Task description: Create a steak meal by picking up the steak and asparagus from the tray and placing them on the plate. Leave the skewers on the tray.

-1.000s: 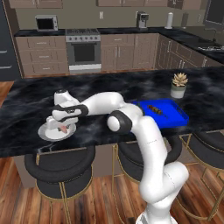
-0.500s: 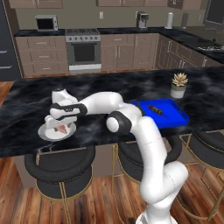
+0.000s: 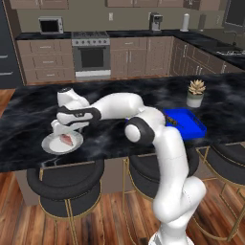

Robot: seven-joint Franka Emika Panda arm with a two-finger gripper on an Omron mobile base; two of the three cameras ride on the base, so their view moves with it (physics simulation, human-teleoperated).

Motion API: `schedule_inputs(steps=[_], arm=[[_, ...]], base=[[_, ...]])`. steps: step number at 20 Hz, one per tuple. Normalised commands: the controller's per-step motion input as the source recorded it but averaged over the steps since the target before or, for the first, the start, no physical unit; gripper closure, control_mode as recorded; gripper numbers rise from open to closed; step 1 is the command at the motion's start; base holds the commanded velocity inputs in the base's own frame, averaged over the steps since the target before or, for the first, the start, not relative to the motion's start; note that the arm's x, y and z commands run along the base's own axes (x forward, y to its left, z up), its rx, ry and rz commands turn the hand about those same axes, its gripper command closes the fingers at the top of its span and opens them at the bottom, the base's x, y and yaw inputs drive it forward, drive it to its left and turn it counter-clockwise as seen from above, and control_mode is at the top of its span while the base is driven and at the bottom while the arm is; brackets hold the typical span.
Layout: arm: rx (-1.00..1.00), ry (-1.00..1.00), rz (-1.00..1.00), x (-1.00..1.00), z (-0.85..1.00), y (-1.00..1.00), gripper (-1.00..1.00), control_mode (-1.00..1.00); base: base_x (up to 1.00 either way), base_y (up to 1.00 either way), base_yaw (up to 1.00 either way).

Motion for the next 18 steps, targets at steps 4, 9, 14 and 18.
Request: schedule_inputs(steps=[4,9,14,18], arm=[[0.0,-0.15,-0.18,-0.43,0.2,-0.92,-1.0,-1.0],[0.04,-0.17,-0.17,-0.3,0.55,-1.0,-1.0,-1.0],[0.07,-0.09,-0.15,0.0,0.7,-1.0,-1.0,-1.0],[0.01,0.01,-0.16,0.0,0.34,-1.0,-1.0,-1.0]], base=[[0.0,0.0,0.0],[0.0,0.0,0.0],[0.0,0.0,0.0],[0.0,0.0,0.0]])
